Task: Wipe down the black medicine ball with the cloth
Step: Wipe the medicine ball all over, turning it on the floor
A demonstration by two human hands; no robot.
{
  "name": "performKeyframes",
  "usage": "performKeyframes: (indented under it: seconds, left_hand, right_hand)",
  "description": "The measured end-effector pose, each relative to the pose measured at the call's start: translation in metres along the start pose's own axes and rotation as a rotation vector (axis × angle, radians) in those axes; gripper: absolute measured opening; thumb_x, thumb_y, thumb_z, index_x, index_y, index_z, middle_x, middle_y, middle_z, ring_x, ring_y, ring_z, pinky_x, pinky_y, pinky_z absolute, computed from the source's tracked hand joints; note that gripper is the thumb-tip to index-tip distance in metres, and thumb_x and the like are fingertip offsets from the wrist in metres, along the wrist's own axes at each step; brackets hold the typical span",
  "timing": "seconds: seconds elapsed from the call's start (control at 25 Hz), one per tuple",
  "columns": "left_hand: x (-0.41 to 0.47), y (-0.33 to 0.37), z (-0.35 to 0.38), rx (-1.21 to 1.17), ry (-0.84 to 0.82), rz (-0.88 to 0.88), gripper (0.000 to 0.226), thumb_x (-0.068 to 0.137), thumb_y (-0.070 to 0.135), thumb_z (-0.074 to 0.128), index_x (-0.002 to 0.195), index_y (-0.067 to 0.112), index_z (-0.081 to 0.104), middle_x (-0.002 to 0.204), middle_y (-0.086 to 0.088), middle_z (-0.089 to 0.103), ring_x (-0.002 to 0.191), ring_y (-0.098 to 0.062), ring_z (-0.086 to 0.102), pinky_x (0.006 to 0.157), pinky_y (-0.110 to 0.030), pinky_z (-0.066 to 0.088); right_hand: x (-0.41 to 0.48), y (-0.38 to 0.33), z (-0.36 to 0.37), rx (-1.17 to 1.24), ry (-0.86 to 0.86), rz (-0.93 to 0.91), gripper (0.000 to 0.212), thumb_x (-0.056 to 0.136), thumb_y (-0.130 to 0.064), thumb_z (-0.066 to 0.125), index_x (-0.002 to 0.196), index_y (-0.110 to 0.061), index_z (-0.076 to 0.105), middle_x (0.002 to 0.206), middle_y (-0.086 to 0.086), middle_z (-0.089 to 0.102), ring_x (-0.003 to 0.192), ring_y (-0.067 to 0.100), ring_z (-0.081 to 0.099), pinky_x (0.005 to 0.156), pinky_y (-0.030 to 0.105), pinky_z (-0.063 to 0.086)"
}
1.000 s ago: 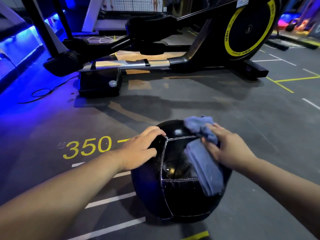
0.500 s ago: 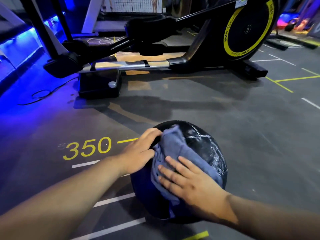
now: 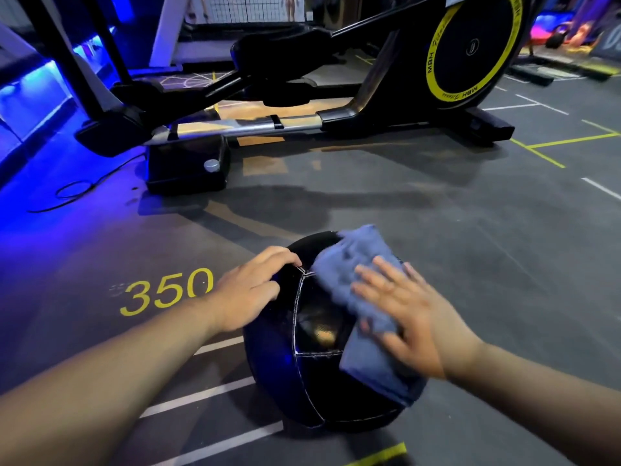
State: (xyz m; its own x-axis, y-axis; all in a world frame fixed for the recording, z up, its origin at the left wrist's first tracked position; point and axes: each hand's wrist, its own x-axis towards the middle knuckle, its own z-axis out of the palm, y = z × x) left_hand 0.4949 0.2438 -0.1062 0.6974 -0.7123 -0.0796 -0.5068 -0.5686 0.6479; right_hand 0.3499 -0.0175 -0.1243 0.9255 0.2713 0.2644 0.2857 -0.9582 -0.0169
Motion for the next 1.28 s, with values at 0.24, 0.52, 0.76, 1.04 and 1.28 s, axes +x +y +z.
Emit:
performKeyframes:
  seconds: [0.24, 0.52, 0.76, 1.04, 1.28]
  left_hand:
    - [-0.015, -0.006, 0.001, 0.030, 0.021, -0.048, 0.054, 0.070, 0.027, 0.045, 0.117, 0.052, 0.040, 0.130, 0.037, 0.034, 0.114, -0.013, 0.049, 0.099, -0.044, 0.039]
    - [-0.032, -0.005, 0.016, 0.068, 0.164, -0.088, 0.046, 0.079, 0.070, 0.035, 0.114, 0.041, 0.039, 0.121, 0.028, 0.037, 0.109, -0.014, 0.051, 0.093, -0.043, 0.045]
    - [-0.036, -0.001, 0.009, 0.261, 0.120, -0.071, 0.037, 0.094, 0.055, 0.045, 0.125, 0.035, 0.037, 0.132, 0.024, 0.031, 0.103, -0.016, 0.052, 0.079, -0.033, 0.035]
    - [-0.042, 0.004, 0.006, 0.236, 0.087, -0.065, 0.037, 0.093, 0.057, 0.046, 0.123, 0.037, 0.037, 0.133, 0.026, 0.031, 0.098, -0.014, 0.050, 0.083, -0.036, 0.040]
    - [-0.044, 0.011, -0.009, 0.361, 0.149, -0.143, 0.042, 0.095, 0.060, 0.034, 0.122, 0.029, 0.045, 0.130, 0.018, 0.044, 0.111, -0.017, 0.056, 0.118, -0.050, 0.020]
  right_hand:
    - [0.014, 0.027, -0.005, 0.589, -0.076, 0.720, 0.052, 0.094, -0.051, 0.044, 0.141, -0.028, 0.045, 0.142, -0.011, 0.048, 0.135, 0.015, 0.042, 0.104, 0.021, 0.031]
    - [0.012, -0.047, 0.011, -0.100, -0.031, -0.275, 0.059, 0.087, -0.047, 0.048, 0.142, -0.025, 0.043, 0.155, 0.001, 0.035, 0.144, 0.036, 0.023, 0.115, 0.052, 0.017]
    - [0.015, -0.016, 0.001, 0.266, 0.024, 0.085, 0.052, 0.094, -0.040, 0.040, 0.143, -0.024, 0.044, 0.152, -0.011, 0.033, 0.146, 0.015, 0.023, 0.119, 0.039, 0.014]
    - [0.001, 0.016, -0.003, 0.802, -0.140, 1.030, 0.046, 0.100, -0.046, 0.035, 0.116, -0.016, 0.066, 0.120, 0.010, 0.065, 0.112, 0.023, 0.056, 0.086, 0.023, 0.033]
    - [0.013, -0.008, -0.003, 0.796, -0.068, 0.877, 0.042, 0.098, -0.050, 0.037, 0.133, -0.034, 0.053, 0.127, -0.006, 0.063, 0.122, 0.018, 0.054, 0.091, 0.024, 0.035]
